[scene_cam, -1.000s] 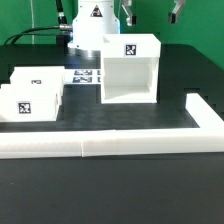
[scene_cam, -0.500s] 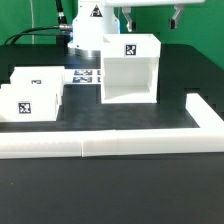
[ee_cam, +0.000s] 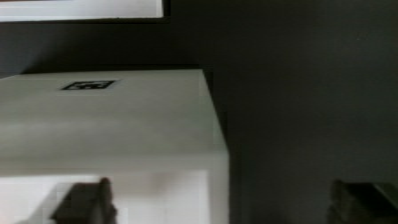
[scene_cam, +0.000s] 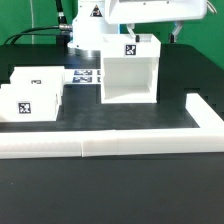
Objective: Assemble drawer
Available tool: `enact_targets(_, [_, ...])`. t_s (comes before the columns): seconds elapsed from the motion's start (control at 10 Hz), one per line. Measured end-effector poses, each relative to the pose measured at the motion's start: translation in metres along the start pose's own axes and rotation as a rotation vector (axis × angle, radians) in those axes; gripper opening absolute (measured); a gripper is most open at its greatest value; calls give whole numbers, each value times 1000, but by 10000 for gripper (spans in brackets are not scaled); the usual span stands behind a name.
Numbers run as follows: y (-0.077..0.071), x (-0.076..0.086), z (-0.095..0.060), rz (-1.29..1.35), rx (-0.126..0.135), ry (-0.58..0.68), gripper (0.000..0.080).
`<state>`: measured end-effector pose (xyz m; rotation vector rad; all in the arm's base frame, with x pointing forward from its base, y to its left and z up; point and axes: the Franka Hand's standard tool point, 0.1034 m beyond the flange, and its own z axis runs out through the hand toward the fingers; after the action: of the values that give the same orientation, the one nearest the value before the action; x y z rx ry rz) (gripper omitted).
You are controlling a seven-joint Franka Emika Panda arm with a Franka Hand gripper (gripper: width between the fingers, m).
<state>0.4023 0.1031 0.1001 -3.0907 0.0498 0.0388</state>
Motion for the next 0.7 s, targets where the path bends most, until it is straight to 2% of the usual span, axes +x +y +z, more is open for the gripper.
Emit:
enact_targets(0.1, [0,0,0,0,0,0,430])
enact_targets(0.2, [0,0,0,-1,0,0,430])
enact_targets(0.3, [0,0,0,-1,0,0,246])
enact_targets(0.4, [0,0,0,-1,0,0,111])
enact_targets(0.5, [0,0,0,-1,0,0,111])
enact_targets(0.6, [0,0,0,-1,0,0,37])
enact_targets(0.7, [0,0,0,-1,0,0,37])
